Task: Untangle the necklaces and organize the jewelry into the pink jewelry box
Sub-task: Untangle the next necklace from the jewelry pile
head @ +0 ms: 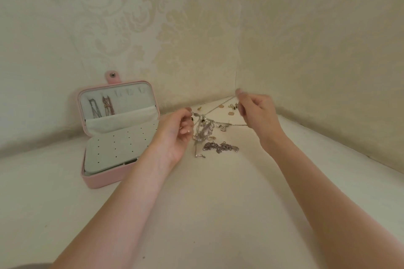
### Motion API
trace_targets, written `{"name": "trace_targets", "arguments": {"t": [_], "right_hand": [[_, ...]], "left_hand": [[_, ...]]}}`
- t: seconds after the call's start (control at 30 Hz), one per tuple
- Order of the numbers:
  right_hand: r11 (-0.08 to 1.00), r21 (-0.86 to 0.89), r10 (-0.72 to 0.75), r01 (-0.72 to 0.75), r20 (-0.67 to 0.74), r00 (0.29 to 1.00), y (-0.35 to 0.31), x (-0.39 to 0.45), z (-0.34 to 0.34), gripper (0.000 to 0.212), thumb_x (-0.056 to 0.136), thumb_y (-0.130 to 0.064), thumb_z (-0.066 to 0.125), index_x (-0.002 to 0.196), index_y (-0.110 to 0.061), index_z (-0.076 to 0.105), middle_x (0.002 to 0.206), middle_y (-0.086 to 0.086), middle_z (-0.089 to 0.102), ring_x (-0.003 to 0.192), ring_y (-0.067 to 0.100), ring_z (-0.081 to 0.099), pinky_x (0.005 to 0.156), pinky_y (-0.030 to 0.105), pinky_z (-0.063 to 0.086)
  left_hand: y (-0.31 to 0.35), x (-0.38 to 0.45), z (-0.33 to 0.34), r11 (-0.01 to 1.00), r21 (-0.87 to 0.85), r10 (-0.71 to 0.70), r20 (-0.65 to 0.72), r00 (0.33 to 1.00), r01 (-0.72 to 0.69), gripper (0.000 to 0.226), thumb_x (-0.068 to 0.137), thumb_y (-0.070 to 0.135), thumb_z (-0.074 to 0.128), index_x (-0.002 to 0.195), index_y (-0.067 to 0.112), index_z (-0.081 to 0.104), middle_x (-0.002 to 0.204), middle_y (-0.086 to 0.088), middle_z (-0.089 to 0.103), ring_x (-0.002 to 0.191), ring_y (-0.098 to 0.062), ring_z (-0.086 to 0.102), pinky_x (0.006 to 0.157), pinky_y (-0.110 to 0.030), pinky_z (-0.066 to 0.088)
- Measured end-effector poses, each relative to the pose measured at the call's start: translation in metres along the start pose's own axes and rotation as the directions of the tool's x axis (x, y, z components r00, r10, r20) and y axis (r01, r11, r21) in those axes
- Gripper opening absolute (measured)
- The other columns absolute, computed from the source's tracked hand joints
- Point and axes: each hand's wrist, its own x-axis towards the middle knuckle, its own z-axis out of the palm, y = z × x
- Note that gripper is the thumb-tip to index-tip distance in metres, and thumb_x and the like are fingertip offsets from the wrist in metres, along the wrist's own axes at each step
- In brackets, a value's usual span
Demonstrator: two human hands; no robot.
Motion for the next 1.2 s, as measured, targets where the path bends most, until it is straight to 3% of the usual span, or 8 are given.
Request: {"name": "trace_targets", "arguments": {"t": [0.13, 0.23, 0.4, 0.57, 0.63, 0.73, 0.97, 1.2], "right_hand": [[0.949, 0.299, 0.139, -0.097, -0.123, 0.983, -0.001, 0.004, -0.012, 0.048, 0.097, -0.016, 0.045, 0.05, -0.011, 0.038, 0.04, -0.009, 0.029, 0.034, 0.007, 0.022, 0.04, 0.017, 0.02], [0.948, 0.299, 0.147, -0.114, -0.092, 0.985, 0.0, 0.005, -0.012, 0.046, 0.097, -0.014, 0.045, 0.051, -0.008, 0.042, 0.057, 0.001, 0.041, 0.034, 0.008, 0.026, 0.048, 0.02, 0.028], [0.968, 0.2, 0.117, -0.152, 0.178, 0.977, -0.005, 0.0, -0.007, 0.044, 0.098, -0.021, 0.039, 0.057, -0.008, 0.051, 0.037, 0.0, 0.033, 0.037, 0.014, 0.027, 0.058, 0.024, 0.038], [0.962, 0.235, 0.058, -0.137, 0.315, 0.947, -0.008, -0.001, -0.011, 0.029, 0.086, -0.012, 0.042, 0.063, -0.004, 0.057, 0.042, 0.005, 0.045, 0.038, 0.014, 0.032, 0.062, 0.03, 0.034], [0.953, 0.274, 0.003, -0.133, 0.429, 0.903, -0.009, -0.002, -0.011, 0.027, 0.075, -0.013, 0.043, 0.06, -0.004, 0.062, 0.047, 0.006, 0.054, 0.043, 0.016, 0.043, 0.053, 0.023, 0.039], [0.965, 0.231, -0.036, -0.12, 0.573, 0.818, -0.012, -0.004, -0.008, 0.037, 0.084, -0.025, 0.049, 0.059, -0.007, 0.07, 0.063, 0.009, 0.067, 0.062, 0.02, 0.061, 0.069, 0.024, 0.049], [0.994, -0.096, -0.019, 0.046, 0.265, 0.964, -0.005, -0.003, -0.003, 0.025, 0.091, -0.021, 0.058, 0.071, -0.014, 0.071, 0.071, -0.004, 0.068, 0.067, 0.007, 0.054, 0.073, 0.029, 0.045], [0.99, -0.02, 0.132, -0.143, 0.52, 0.844, -0.002, -0.006, -0.002, 0.007, 0.088, -0.017, 0.062, 0.086, -0.013, 0.068, 0.081, -0.004, 0.068, 0.083, 0.011, 0.061, 0.09, 0.036, 0.047]], "left_hand": [[-0.001, -0.003, 0.002, 0.984, 0.177, -0.007, 0.026, 1.0, 0.003, 0.017, 0.089, 0.002, 0.05, 0.075, 0.01, 0.05, 0.058, 0.002, 0.039, 0.032, -0.001, 0.03, 0.029, -0.01, 0.021], [-0.001, -0.004, 0.002, 0.972, 0.234, -0.011, 0.041, 0.999, 0.001, 0.015, 0.09, 0.009, 0.051, 0.075, 0.011, 0.052, 0.058, 0.001, 0.045, 0.034, -0.003, 0.035, 0.03, -0.011, 0.023], [-0.003, -0.005, 0.001, 0.943, 0.334, -0.032, 0.064, 0.997, 0.009, 0.025, 0.094, 0.02, 0.043, 0.075, 0.009, 0.057, 0.061, -0.007, 0.064, 0.04, -0.008, 0.044, 0.034, -0.015, 0.032], [-0.003, -0.006, 0.002, 0.927, 0.374, -0.016, 0.109, 0.994, -0.026, 0.028, 0.094, 0.019, 0.04, 0.08, 0.009, 0.061, 0.08, -0.016, 0.07, 0.046, -0.009, 0.05, 0.038, -0.016, 0.036], [-0.004, -0.008, 0.004, 0.911, 0.407, 0.009, 0.13, 0.991, -0.062, 0.031, 0.095, 0.02, 0.04, 0.076, 0.01, 0.063, 0.074, -0.011, 0.071, 0.049, -0.01, 0.051, 0.04, -0.016, 0.038], [-0.005, -0.01, 0.005, 0.883, 0.455, 0.056, 0.152, 0.987, -0.12, 0.034, 0.095, 0.02, 0.041, 0.073, 0.012, 0.065, 0.059, 0.002, 0.066, 0.054, -0.009, 0.052, 0.043, -0.016, 0.038], [-0.004, -0.009, 0.005, 0.861, 0.471, 0.096, 0.22, 0.971, -0.192, 0.034, 0.093, 0.019, 0.037, 0.079, 0.011, 0.066, 0.063, 0.002, 0.067, 0.049, -0.005, 0.046, 0.046, -0.017, 0.033], [-0.005, -0.009, 0.006, 0.84, 0.488, 0.137, 0.23, 0.963, -0.236, 0.032, 0.091, 0.016, 0.038, 0.076, 0.009, 0.066, 0.062, 0.002, 0.064, 0.051, -0.007, 0.046, 0.048, -0.02, 0.033]]}}
